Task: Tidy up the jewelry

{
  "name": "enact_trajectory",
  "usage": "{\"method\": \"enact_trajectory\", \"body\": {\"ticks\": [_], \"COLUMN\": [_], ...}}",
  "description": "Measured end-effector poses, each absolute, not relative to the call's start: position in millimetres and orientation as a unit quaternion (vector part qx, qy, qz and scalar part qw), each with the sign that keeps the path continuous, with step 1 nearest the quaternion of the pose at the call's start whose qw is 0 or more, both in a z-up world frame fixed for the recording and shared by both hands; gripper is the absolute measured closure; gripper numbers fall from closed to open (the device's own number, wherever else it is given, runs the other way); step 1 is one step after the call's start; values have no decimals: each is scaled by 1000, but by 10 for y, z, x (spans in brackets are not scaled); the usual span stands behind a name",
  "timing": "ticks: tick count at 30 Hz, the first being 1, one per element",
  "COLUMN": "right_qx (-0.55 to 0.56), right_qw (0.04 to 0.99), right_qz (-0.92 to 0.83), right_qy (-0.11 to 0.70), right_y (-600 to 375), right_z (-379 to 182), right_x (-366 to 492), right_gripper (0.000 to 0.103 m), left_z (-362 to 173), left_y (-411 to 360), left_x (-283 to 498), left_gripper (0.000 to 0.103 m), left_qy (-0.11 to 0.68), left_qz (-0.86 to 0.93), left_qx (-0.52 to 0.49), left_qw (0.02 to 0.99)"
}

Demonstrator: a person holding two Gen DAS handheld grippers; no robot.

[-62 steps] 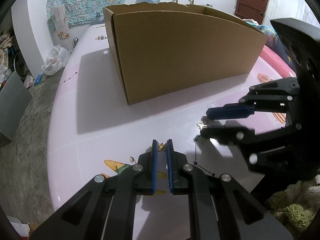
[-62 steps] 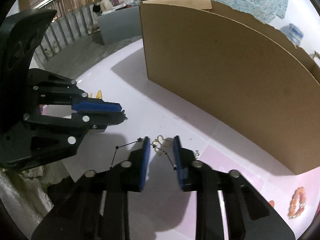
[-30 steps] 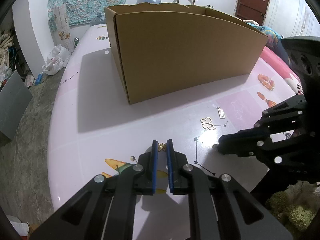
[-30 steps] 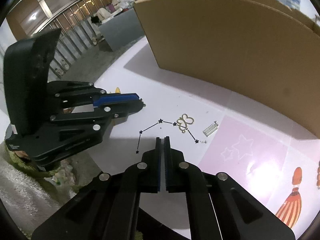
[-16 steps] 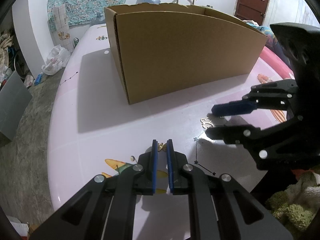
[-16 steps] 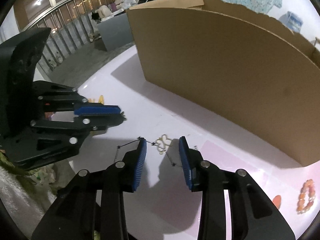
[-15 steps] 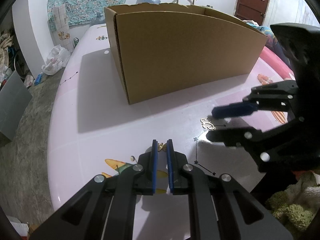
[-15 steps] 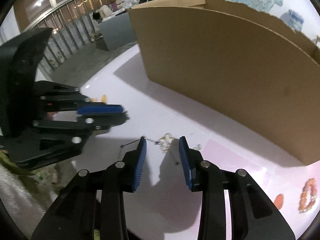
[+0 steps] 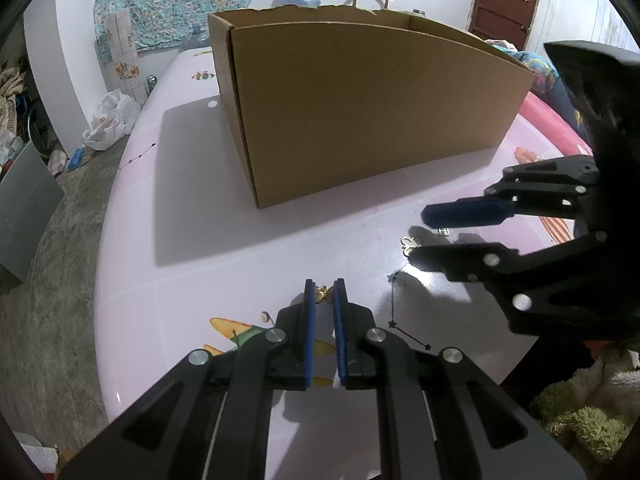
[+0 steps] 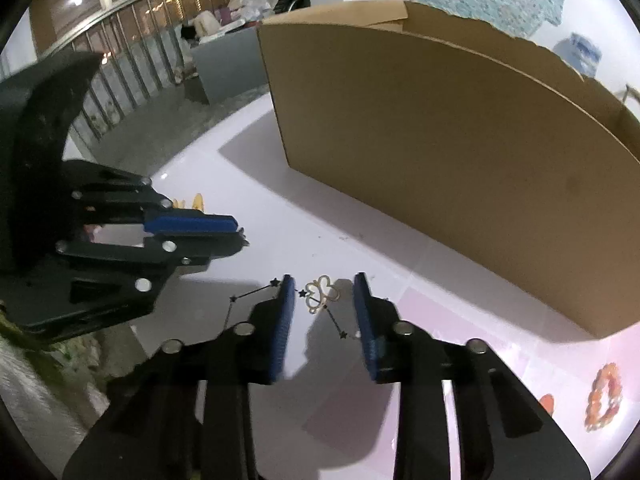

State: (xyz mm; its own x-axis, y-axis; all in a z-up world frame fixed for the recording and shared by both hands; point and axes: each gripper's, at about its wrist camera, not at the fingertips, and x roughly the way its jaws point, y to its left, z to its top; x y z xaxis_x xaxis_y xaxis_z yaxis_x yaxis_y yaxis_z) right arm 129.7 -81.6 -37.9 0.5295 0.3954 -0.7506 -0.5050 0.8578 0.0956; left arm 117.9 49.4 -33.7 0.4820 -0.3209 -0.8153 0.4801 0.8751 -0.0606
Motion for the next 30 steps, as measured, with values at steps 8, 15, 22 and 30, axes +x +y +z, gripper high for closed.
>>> {"method": "enact_trajectory", "body": {"ticks": [8, 15, 22, 30], "right_qx": [-104, -95, -88, -74], "right_qw": [869, 871, 875, 886], "right_qz": [263, 265, 266, 258], "right_qy": [405, 403, 396, 379], "right_y": [-719, -709, -742, -945], "right_z": [-404, -416, -377, -174], "right_x": [1282, 1276, 1210, 1044], "right_gripper": [90, 90, 90, 90], "left_z": [-338, -336, -331, -221], "left_y": [488, 487, 493, 507], "left_x": [1172, 1177, 1171, 1079], "left_gripper": [95, 95, 95, 95], "left_qy": [452, 452, 450, 438], "left_qz": [-233, -233, -234, -239], "left_qx": [90, 89, 90, 97], "left_qw": [857, 857, 857, 861]}}
